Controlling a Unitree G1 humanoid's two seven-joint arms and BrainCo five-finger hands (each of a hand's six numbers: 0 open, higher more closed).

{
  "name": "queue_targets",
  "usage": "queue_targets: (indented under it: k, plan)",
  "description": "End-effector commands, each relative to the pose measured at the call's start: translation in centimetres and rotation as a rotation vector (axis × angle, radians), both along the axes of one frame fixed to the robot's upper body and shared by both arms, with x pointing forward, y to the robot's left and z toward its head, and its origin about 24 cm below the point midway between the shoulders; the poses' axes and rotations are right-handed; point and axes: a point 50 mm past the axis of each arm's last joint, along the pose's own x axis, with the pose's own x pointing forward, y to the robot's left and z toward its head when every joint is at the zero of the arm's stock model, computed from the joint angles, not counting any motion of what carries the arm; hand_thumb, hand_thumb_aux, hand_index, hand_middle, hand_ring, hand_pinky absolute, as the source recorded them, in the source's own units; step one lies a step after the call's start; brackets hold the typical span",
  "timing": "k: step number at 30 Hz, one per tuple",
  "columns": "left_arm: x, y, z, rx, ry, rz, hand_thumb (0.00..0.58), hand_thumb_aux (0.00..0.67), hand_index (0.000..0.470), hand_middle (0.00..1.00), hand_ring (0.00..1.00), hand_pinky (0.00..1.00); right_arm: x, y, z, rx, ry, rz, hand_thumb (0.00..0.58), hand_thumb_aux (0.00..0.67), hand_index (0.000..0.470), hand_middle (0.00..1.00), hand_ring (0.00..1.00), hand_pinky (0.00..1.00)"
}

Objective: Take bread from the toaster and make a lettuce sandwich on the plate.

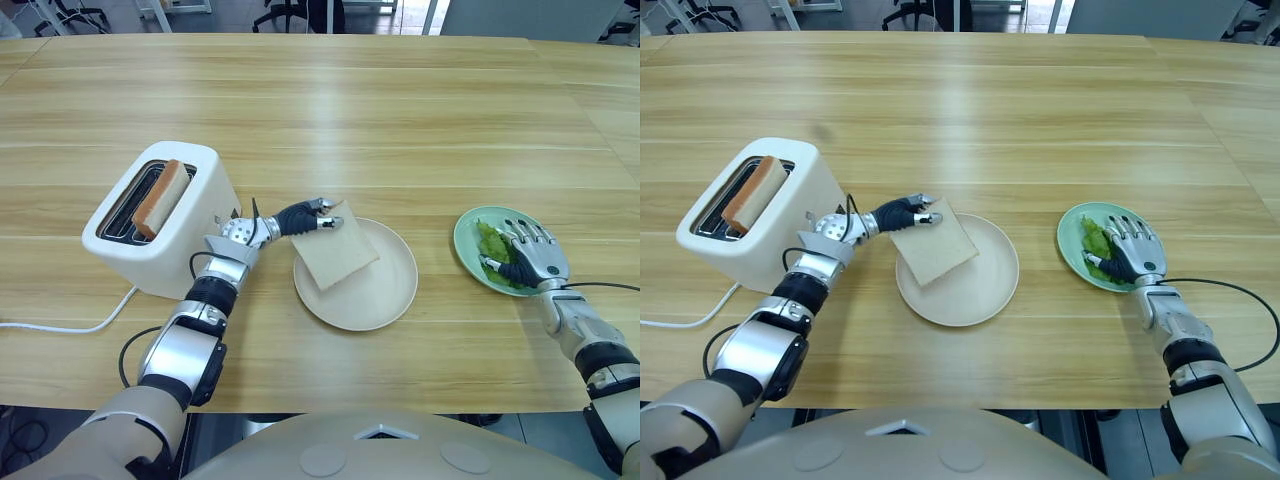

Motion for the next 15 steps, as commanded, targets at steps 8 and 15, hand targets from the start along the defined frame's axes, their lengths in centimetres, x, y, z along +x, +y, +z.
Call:
queue_targets:
  k: [8,15]
  plan:
    - [-0.7,-0.5,-1.2,0.075,-0.022,-0.057,0.58,0.659,0.453,0.96,0.96,0.96,-0.5,0.4,0.5,0.003,-0.057,0.055,0.58,0.67,0.46,0.0,0.0,0.0]
    - [0.3,-0.7,0.9,0.049,-0.192,0.021,0.0,0.0,0.0,0.03,0.03,0.03,0.0,1.0,2.4,0.016,-0.198,0.095,0.58,0.67,0.46,0.0,0.0,0.0]
